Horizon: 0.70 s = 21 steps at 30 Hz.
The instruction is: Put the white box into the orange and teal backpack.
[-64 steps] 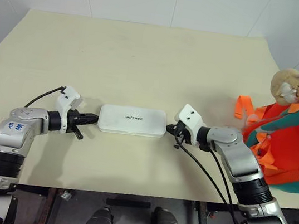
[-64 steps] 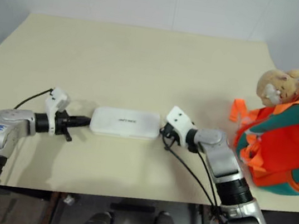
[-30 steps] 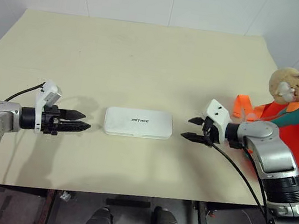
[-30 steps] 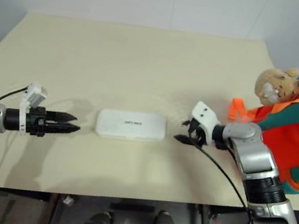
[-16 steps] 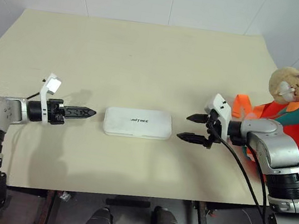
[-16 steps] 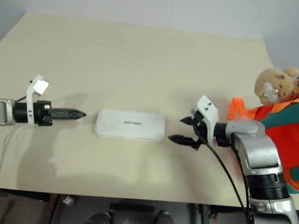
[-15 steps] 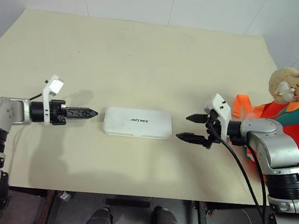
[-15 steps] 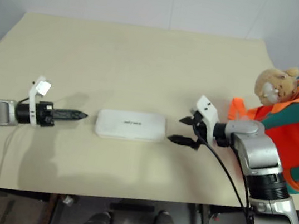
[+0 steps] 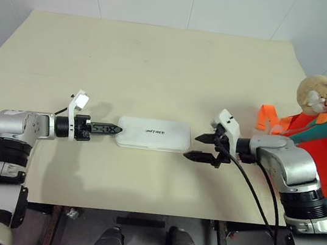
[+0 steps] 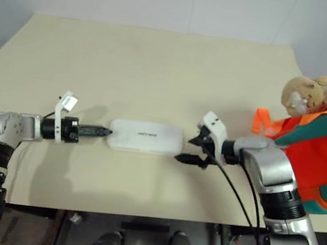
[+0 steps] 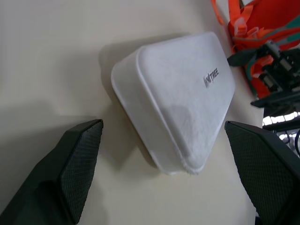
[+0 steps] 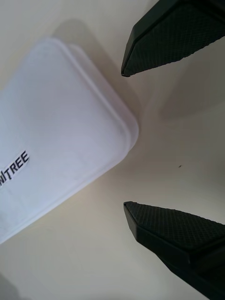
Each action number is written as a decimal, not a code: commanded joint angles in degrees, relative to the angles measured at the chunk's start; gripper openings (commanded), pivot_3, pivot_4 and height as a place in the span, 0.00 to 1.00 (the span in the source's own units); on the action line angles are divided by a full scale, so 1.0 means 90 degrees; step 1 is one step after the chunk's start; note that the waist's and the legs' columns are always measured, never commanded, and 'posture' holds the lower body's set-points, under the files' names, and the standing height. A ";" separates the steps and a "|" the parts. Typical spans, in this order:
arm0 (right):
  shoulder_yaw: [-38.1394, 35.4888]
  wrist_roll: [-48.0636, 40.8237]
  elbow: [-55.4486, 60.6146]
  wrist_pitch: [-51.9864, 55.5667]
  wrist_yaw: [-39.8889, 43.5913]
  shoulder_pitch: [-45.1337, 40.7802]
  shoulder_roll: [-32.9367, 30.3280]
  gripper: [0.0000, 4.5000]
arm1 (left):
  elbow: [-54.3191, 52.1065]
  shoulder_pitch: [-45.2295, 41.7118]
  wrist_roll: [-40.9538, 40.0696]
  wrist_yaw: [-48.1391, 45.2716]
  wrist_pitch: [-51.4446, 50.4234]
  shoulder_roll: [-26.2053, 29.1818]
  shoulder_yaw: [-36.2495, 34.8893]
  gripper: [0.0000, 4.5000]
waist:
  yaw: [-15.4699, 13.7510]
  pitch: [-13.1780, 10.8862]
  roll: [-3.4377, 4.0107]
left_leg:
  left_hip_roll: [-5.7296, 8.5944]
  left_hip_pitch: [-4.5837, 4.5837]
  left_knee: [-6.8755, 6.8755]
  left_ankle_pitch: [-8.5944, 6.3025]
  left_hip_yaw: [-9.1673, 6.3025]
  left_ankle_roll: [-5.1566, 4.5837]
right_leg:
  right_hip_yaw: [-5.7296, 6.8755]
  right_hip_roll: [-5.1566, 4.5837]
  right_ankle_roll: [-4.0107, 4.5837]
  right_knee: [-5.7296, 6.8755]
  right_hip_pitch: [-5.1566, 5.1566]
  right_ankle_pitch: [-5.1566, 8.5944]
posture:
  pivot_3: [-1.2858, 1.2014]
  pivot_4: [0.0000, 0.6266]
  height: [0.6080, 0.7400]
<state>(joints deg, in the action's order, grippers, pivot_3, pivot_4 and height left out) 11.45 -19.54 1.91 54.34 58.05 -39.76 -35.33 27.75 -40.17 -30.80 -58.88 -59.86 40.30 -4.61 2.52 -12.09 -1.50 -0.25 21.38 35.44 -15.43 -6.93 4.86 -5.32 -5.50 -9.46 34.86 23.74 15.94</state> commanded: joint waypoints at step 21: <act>0.0104 -0.0084 -0.0010 0.0015 -0.0256 -0.0254 0.0308 1.00 | 0.0468 -0.0163 -0.0112 0.0542 -0.0512 -0.1131 -0.0436 0.99 | -0.0110 0.0001 0.0001 | 0.0014 -0.0007 0.0047 0.0000 -0.0010 0.0000 | 0.0001 -0.0008 -0.0014 0.0010 -0.0029 -0.0008 | 0.52 0.24 1.00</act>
<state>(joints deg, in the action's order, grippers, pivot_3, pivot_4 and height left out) 12.88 -19.58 0.65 55.12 55.89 -41.11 -33.05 30.99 -42.19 -31.31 -54.33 -62.14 31.93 -10.27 1.54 -12.09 -1.50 -0.13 21.31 35.86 -15.44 -7.02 4.85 -5.31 -5.56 -9.59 34.95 23.47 15.87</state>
